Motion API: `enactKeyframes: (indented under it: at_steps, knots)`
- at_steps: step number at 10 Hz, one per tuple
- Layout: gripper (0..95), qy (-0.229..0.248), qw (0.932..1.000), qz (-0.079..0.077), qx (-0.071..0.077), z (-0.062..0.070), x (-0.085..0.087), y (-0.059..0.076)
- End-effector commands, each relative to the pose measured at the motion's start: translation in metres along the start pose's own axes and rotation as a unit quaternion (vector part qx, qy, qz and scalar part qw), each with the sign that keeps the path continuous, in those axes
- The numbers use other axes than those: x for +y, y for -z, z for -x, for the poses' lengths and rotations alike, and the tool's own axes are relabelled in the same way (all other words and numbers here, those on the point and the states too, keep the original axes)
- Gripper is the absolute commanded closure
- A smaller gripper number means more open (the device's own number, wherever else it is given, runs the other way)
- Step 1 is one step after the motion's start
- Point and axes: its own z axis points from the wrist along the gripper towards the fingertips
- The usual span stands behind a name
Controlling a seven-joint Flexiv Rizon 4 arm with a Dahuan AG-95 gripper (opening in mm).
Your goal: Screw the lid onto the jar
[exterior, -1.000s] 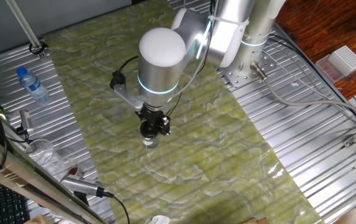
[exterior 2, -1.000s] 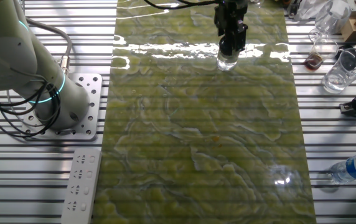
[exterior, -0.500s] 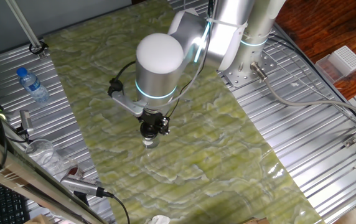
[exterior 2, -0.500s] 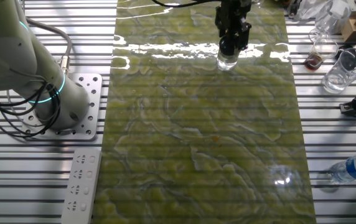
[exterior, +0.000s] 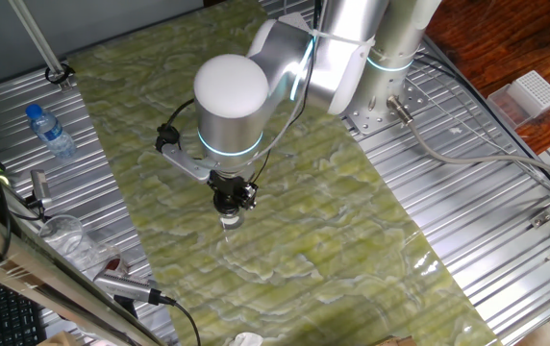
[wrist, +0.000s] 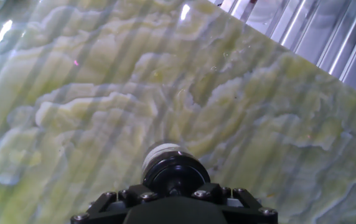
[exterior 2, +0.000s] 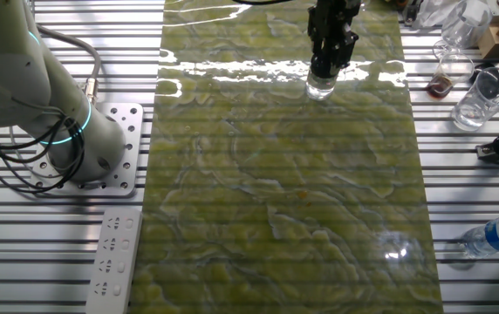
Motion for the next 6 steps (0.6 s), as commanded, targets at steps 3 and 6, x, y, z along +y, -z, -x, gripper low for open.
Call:
enactKeyframes:
  at_steps: [3,6]
  knots:
    - [38.0,-0.006,1.0000,0.004,0.005,0.0001,0.0010,0.0002]
    - [19.0,-0.004,1.0000,0.005,0.005,0.0009,0.0006,0.0011]
